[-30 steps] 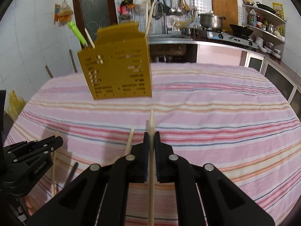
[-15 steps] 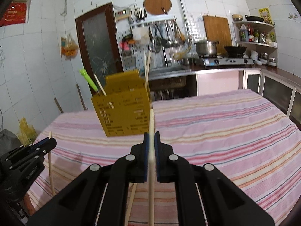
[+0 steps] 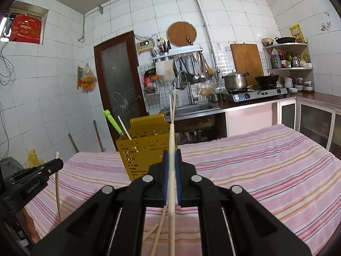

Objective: Organize utensils
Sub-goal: 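Lift both held chopsticks and carry them over the yellow holder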

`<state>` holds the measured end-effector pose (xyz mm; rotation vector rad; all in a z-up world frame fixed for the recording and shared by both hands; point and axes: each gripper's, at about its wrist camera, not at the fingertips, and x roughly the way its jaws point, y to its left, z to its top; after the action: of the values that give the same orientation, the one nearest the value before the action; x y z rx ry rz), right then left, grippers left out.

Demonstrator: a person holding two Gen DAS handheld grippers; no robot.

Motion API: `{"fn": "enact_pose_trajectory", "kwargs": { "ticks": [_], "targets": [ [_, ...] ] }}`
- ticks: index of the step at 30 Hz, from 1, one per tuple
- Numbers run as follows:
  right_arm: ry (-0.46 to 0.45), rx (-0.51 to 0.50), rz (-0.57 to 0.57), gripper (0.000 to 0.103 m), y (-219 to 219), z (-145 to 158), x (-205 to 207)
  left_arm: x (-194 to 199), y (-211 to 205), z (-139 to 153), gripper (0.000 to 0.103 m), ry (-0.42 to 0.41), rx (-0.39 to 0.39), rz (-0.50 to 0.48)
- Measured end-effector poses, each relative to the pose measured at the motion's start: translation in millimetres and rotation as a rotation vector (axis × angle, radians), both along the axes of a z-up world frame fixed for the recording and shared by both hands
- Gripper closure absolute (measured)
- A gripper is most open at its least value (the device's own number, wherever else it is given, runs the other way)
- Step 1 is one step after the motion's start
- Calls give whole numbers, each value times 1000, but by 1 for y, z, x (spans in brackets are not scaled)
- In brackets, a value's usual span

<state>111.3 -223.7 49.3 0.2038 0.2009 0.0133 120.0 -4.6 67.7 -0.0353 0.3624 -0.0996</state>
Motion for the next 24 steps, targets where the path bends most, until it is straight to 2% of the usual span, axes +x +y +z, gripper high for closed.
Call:
{"fn": "enact_pose_trajectory", "kwargs": {
  "ticks": [9,24],
  "targets": [
    [-109,-9,-10,97,-3,9,-18,-7,9,8,98,-38,-28,-1],
    [-80,-1,-1,97,-4,4,-15,-3,19,9,98,-41,-49,10]
  ]
}}
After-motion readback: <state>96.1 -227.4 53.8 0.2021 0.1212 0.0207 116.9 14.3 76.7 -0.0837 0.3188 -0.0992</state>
